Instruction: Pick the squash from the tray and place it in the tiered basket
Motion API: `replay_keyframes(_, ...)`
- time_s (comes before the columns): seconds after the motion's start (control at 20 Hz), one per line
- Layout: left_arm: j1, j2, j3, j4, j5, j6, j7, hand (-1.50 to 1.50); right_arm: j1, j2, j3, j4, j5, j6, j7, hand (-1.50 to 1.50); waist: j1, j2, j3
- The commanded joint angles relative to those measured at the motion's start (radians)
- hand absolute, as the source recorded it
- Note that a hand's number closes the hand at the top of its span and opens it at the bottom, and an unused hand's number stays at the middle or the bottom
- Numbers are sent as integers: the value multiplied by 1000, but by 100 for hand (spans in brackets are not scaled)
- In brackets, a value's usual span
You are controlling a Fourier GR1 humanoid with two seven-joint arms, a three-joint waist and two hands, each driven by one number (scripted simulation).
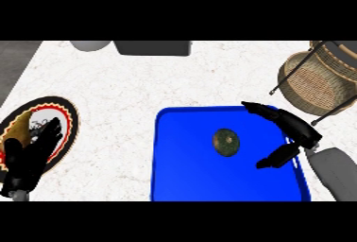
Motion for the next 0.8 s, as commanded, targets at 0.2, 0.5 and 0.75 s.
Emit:
replay_keyframes(0.2, -33, -1, 43, 84, -7, -52, -11, 0, -184, 16, 31, -5, 46, 206, 169, -150, -16, -5, 0)
replay_keyframes(0.5, 10, -31, 55, 49, -37, -44, -43, 0, -263, 65, 3, 4, 28, 313, 360, -150, -15, -6, 0)
replay_keyframes(0.75, -15, -33, 54, -19, -45, -38, 58, 0, -264, 71, 12, 28, 74, 379, 425, -150, -15, -6, 1)
